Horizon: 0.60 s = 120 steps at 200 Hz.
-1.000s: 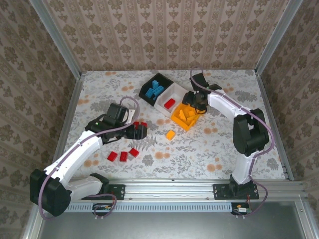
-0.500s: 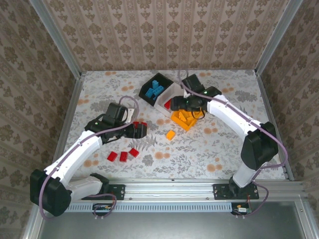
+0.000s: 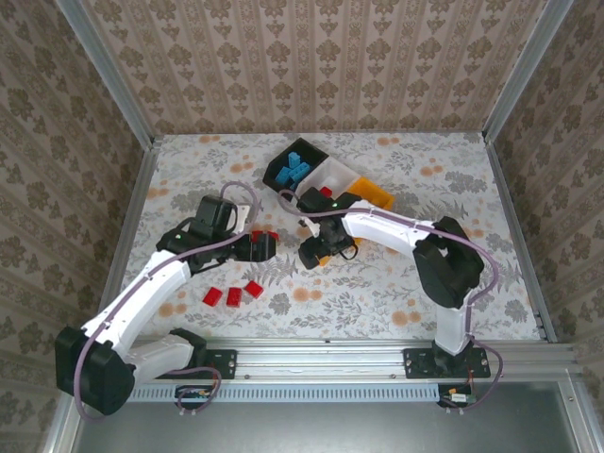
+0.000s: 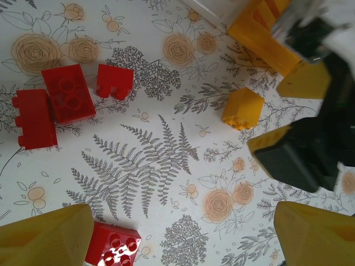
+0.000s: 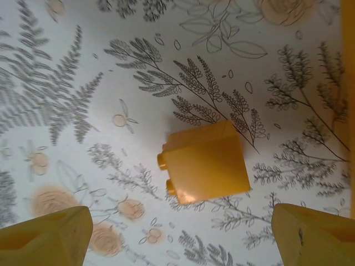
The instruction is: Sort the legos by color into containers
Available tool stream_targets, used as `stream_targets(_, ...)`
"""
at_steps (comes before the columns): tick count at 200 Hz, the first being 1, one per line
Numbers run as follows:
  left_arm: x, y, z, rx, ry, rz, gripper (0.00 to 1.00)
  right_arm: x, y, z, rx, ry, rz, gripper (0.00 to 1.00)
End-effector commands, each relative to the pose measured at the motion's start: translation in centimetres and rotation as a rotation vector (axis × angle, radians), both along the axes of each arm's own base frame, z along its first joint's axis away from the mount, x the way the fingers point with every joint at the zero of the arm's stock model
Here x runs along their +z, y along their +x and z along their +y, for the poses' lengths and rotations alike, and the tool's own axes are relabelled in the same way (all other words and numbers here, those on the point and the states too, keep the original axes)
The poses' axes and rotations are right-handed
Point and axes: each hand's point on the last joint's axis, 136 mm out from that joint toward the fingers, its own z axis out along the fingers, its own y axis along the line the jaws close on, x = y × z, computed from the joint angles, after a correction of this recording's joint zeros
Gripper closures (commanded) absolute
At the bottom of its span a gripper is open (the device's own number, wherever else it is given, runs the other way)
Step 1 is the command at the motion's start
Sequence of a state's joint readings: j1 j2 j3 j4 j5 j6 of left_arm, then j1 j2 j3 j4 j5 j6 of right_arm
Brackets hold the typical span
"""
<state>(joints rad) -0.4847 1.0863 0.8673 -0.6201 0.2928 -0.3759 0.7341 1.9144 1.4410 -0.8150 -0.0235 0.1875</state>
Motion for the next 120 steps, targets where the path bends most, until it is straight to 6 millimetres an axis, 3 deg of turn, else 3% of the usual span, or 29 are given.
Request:
stream_targets(1, 0.1, -0.5, 0.4, 0.020, -0.023, 0.013, 0.14, -0.4, 0.9, -0.4, 0.046, -0.062, -0.023, 0.15)
stream_targets(50, 0.0, -0.4, 0.4, 0.026, -0.033, 0.017, 0.13, -1.8, 1.7, 0.1, 0.063, -0.086, -0.016, 0.19)
stream_targets(120, 0.0, -0.2, 1.1, 0.046, -0.038, 0.018, 0.13, -3.2, 2.0, 0.1, 0.062, -0.116, 0.001, 0.35)
